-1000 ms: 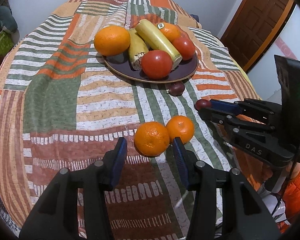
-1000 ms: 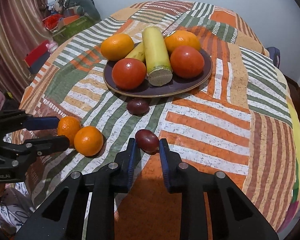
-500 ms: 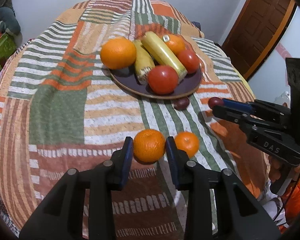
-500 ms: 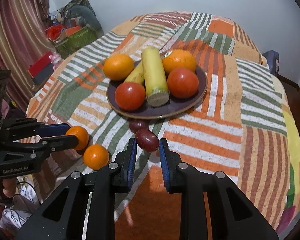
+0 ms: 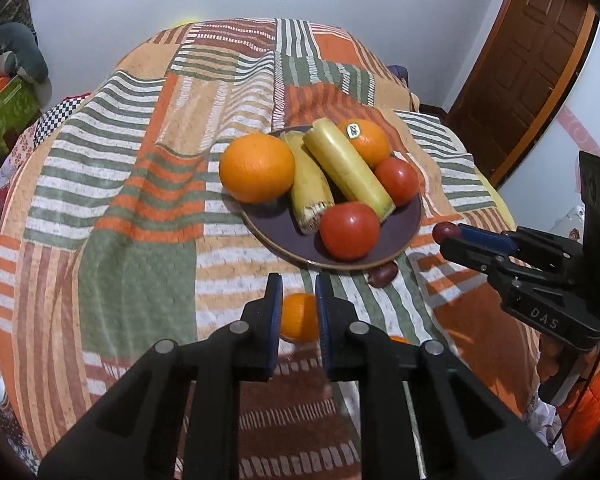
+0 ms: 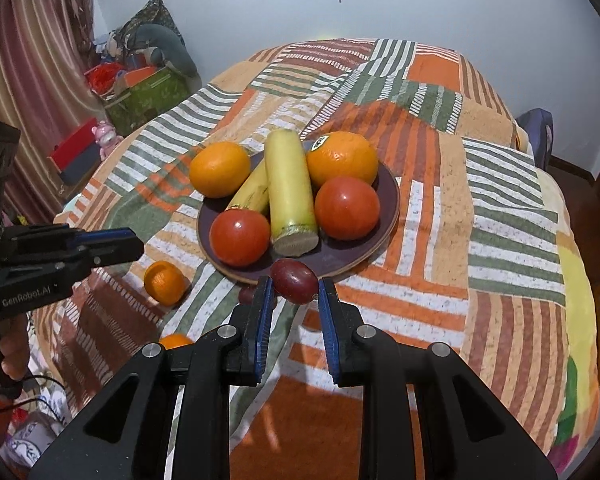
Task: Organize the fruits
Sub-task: 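Grasp the mandarin with the left gripper while the right gripper grasps the plum, then set the mandarin and plum on the plate and open both grippers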
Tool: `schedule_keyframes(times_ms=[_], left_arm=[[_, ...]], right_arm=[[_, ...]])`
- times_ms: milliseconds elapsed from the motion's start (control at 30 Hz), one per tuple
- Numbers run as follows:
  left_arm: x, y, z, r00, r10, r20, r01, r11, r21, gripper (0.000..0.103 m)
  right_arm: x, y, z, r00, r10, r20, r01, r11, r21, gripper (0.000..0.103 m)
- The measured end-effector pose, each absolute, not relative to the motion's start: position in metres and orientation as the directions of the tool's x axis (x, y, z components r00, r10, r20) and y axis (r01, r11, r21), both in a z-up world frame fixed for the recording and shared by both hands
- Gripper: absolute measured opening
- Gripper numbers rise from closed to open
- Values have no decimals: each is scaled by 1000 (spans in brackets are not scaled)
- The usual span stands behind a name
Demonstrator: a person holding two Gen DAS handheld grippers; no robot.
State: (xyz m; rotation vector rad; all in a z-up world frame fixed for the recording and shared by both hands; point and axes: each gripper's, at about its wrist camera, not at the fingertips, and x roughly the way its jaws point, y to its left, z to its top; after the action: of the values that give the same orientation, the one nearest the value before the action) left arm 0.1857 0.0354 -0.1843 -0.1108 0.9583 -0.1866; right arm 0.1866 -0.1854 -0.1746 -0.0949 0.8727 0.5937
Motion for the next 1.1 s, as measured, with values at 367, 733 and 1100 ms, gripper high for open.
schedule_keyframes(times_ms=[367,733,1100], left_arm=[[192,30,-214,481,-242,-843,119,970,-211,49],[203,33,-220,486,-223,-845,88,974,-207,37],[240,34,-203,536,-205,-819,92,978,-185,37]], right_arm=[[198,-184,-183,469,456,-756,-525,833,176,21],[210,-186,-188,467,451,-761,-513,839,182,21],[222,-185,-191,476,438,-763,-505,846,171,21]])
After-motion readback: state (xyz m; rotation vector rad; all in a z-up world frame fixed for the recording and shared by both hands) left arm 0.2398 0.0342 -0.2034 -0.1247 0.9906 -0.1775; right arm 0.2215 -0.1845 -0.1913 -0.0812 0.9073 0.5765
